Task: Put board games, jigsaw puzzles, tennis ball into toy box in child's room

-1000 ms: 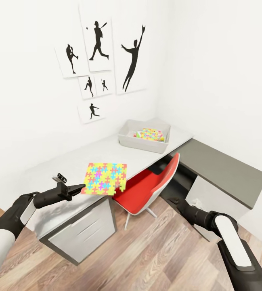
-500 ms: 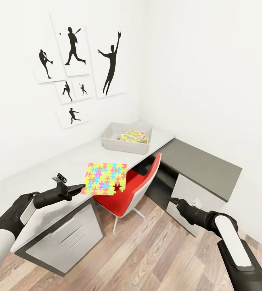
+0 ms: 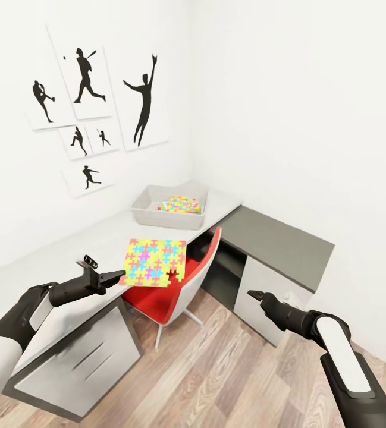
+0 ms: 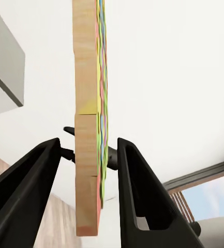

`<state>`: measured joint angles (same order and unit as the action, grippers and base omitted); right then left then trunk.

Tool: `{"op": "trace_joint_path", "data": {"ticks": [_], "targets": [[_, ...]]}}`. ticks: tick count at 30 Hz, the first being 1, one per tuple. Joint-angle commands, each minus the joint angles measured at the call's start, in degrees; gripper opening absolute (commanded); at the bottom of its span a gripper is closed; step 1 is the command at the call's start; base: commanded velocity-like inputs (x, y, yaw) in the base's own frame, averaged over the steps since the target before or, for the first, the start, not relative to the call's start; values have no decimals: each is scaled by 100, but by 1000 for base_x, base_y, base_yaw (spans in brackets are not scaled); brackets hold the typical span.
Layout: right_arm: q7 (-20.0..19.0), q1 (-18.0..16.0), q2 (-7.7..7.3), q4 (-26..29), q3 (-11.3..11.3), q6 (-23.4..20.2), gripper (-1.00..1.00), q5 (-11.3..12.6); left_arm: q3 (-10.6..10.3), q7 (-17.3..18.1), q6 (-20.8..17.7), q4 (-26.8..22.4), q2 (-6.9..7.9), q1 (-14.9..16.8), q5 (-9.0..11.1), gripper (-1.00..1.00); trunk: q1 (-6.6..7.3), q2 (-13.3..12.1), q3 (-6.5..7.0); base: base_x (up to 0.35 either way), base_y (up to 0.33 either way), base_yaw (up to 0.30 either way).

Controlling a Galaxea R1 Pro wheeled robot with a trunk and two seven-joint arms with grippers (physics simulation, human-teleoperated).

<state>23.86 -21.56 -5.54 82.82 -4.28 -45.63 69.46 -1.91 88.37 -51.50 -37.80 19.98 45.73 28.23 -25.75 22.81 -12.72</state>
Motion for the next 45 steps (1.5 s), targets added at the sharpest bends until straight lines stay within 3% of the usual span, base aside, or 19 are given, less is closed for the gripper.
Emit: {"op": "trace_joint_path", "data": {"ticks": [1,14,45], "targets": [[57,-6,0,6,-3,-15,100,59,-20,22,-58,1,9,3,17,-100,-4,11,-2,0,-1,-103],[57,-6,0,6,6,-16,100,59,-20,22,-43,1,93,-3,34,-100,-4,11,71,165,0,-34],[57,-5,0,6,14,-8,100,58,-21,163,80,1,113,-10,14,-100,-4,11,362,4,0,0]]}}
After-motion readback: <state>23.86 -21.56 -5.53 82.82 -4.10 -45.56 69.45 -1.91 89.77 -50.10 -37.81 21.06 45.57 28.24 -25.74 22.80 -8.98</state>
